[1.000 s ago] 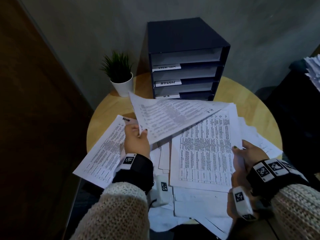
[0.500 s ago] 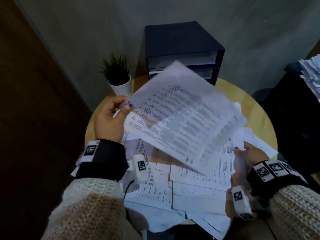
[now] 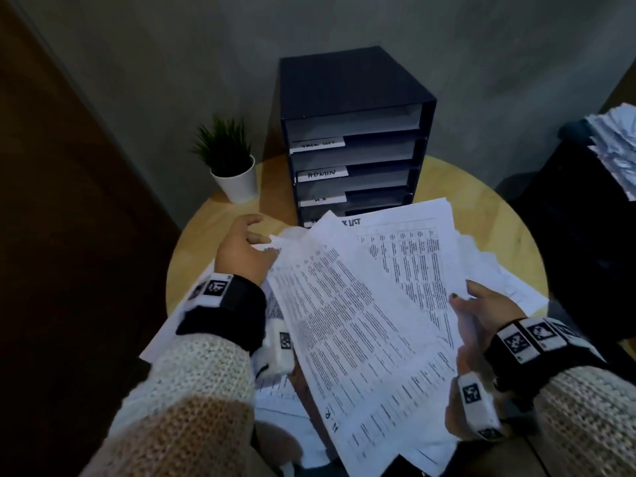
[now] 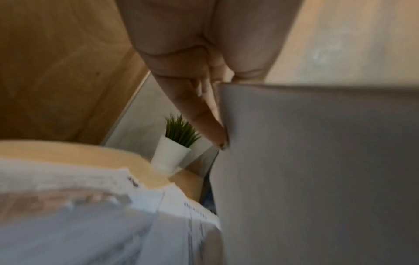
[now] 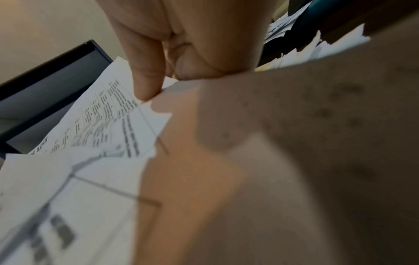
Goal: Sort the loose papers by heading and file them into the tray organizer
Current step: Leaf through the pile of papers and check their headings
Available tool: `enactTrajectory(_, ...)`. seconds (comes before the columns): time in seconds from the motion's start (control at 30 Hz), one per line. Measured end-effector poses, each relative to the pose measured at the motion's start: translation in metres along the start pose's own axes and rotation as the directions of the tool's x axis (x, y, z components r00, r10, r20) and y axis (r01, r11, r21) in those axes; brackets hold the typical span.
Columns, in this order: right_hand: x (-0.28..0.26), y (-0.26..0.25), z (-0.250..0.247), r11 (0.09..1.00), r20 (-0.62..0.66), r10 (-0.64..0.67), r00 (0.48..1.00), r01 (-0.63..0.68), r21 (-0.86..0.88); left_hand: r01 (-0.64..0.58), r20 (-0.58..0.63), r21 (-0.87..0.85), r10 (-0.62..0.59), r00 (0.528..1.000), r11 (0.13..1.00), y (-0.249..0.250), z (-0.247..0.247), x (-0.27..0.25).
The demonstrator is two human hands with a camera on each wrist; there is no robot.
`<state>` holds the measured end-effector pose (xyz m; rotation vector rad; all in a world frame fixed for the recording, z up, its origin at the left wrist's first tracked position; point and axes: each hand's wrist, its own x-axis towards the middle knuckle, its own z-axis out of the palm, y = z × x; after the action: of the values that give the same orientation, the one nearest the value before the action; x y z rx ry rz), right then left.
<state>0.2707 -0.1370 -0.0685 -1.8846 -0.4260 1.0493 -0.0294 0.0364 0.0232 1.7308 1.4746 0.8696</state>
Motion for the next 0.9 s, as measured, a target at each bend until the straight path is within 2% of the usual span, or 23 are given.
enactTrajectory(0.07,0.003,0.002,0.0,1.0,0.021,-0.006,1.0,0.006,-0.03,0.08,-0.042,-0.076,-0.083,0.996,0.994,-0.004,0.011,-0.005)
enactTrajectory(0.1,0.005,0.003,0.0,0.999,0.03,-0.003,1.0,0.004,-0.042,0.172,-0.026,-0.124,-0.177,0.984,0.977,-0.006,0.016,-0.009)
enactTrajectory(0.13,0.006,0.005,-0.001,0.999,0.03,-0.009,1.0,0.01,-0.048,0.288,0.014,-0.186,-0.291,0.957,0.939,-0.009,0.019,-0.011)
enactTrajectory(0.2,0.011,0.01,-0.005,0.999,0.028,-0.007,1.0,0.009,-0.051,0.513,0.172,-0.295,-0.483,0.858,0.806,-0.015,0.022,-0.018)
enactTrajectory(0.27,0.019,0.017,-0.009,0.998,0.03,-0.001,1.0,0.002,-0.058,0.605,0.302,-0.25,-0.533,0.79,0.756,-0.018,0.02,-0.029)
enactTrajectory(0.3,0.021,0.019,-0.011,0.996,0.03,-0.012,0.999,0.015,-0.083,0.607,0.33,-0.203,-0.53,0.781,0.769,-0.024,0.02,-0.032)
enactTrajectory(0.33,0.026,0.024,-0.013,0.995,0.022,-0.014,1.0,0.016,-0.097,0.581,0.348,-0.174,-0.502,0.792,0.795,-0.026,0.02,-0.036)
enactTrajectory(0.4,0.025,0.022,-0.013,0.997,0.011,-0.001,1.0,0.001,-0.073,0.451,0.309,-0.243,-0.372,0.875,0.859,-0.029,0.021,-0.038)
enactTrajectory(0.47,0.02,0.018,-0.01,1.0,0.012,0.015,1.0,-0.015,-0.019,0.316,0.215,-0.364,-0.251,0.944,0.876,-0.023,0.018,-0.039)
enactTrajectory(0.53,0.013,0.012,-0.006,1.0,0.021,0.011,1.0,-0.011,0.011,0.202,0.063,-0.418,-0.193,0.979,0.886,-0.02,0.014,-0.037)
enactTrajectory(0.6,0.011,0.011,-0.005,1.0,0.007,-0.008,1.0,0.008,0.019,0.139,-0.031,-0.436,-0.17,0.985,0.889,-0.021,0.01,-0.033)
enactTrajectory(0.63,0.01,0.011,-0.005,0.999,0.004,-0.022,1.0,0.021,0.037,0.136,-0.032,-0.431,-0.165,0.986,0.892,-0.024,0.009,-0.031)
enactTrajectory(0.77,-0.004,0.006,-0.003,0.99,0.058,-0.014,0.998,0.005,0.143,0.188,0.109,-0.284,-0.163,0.981,0.94,-0.028,0.022,-0.033)
enactTrajectory(0.87,-0.009,0.003,0.003,0.988,0.045,-0.062,0.997,0.055,0.148,0.165,0.194,-0.204,-0.125,0.973,0.965,-0.026,0.039,-0.041)
enactTrajectory(0.9,-0.009,0.002,0.005,0.987,0.087,-0.091,0.992,0.078,0.141,0.163,0.209,-0.19,-0.123,0.97,0.968,-0.024,0.044,-0.044)
